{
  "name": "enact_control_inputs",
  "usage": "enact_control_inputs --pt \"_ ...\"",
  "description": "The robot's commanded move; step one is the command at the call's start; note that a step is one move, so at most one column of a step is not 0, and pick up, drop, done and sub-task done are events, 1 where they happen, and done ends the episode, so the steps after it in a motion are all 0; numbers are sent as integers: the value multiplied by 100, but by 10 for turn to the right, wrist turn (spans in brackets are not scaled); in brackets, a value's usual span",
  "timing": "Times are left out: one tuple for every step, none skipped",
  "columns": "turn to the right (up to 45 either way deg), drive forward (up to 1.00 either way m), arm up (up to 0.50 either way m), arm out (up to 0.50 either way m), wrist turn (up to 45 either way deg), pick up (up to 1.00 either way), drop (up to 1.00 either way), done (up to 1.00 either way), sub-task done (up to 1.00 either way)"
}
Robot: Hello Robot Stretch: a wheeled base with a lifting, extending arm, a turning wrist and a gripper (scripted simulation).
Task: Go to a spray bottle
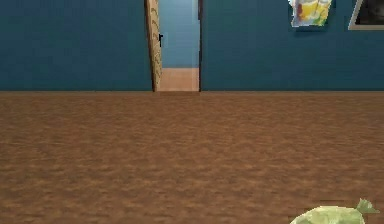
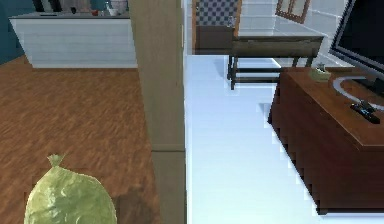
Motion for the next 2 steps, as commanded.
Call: enact_control_inputs --pt "-60 0 0 0 0 0 0 0 0" --pt "120 0 0 0 0 0 0 0 0"
